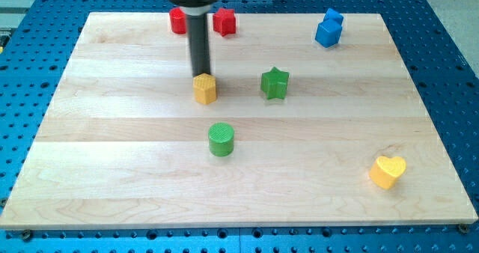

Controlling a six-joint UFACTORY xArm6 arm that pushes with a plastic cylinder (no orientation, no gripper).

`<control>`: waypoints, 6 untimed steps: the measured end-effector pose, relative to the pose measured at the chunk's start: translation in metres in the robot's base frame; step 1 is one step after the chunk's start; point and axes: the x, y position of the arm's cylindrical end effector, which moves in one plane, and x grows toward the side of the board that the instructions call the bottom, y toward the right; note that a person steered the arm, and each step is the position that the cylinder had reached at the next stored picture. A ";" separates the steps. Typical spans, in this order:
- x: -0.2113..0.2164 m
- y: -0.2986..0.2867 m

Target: Push the hexagon into the heart

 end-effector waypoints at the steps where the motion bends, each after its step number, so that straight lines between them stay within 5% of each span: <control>1: 0.029 -0.009; 3: 0.116 0.161; 5: 0.103 0.187; 6: 0.137 0.235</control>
